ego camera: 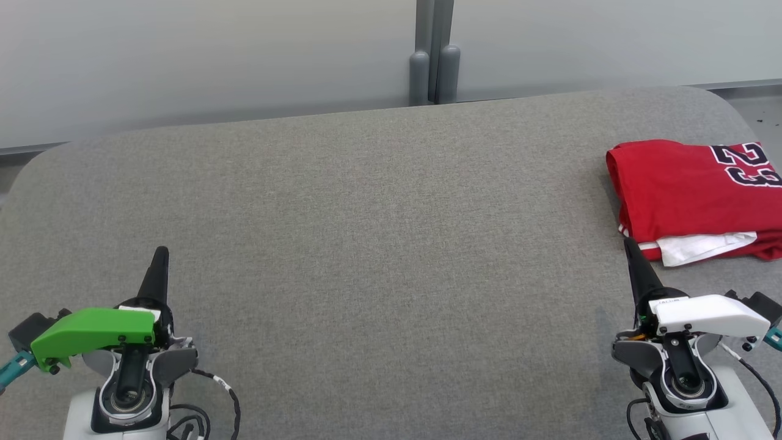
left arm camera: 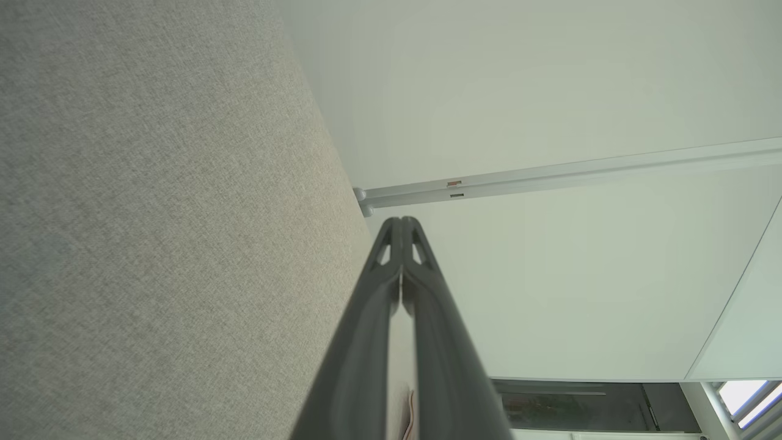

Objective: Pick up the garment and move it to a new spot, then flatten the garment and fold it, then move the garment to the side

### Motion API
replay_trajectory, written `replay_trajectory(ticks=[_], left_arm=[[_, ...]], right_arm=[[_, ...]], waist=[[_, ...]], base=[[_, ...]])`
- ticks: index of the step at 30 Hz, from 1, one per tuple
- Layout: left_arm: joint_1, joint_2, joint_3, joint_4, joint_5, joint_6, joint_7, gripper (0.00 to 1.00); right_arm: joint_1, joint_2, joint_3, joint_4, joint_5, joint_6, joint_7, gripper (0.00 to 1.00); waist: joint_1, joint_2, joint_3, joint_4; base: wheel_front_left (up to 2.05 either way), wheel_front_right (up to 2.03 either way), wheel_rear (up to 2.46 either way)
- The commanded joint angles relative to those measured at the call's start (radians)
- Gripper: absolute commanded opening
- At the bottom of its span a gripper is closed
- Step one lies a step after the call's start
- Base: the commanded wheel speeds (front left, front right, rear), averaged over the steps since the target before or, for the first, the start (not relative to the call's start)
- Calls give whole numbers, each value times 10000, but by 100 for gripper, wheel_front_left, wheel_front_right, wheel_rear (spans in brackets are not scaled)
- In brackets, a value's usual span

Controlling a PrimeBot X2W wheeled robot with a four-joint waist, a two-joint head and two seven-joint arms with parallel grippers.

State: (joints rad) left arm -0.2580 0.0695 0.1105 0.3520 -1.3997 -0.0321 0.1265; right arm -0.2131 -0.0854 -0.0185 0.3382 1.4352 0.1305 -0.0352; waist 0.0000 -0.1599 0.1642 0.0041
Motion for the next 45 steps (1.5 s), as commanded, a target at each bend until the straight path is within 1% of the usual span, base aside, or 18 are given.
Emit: replay_trajectory(ticks=[1,30,45], left_arm=[[-227,-39,99,-12,-260,-71,72,0],[-626,-206,662,262,-1800,-326,696,0],[-596,-199,647,250,-1763,-313,693,0]], right_arm=[[-183,-95,2,17,262,5,61,0],[-376,-391,232,365,2686,4,110,0],[-326,-537,472,307,2857,4,-87,0]], waist=[[0,-1,-4,-2],[0,-1,-83,-49],[0,-1,-83,-49]], base=[[0,0,0],[0,0,0],[0,0,0]])
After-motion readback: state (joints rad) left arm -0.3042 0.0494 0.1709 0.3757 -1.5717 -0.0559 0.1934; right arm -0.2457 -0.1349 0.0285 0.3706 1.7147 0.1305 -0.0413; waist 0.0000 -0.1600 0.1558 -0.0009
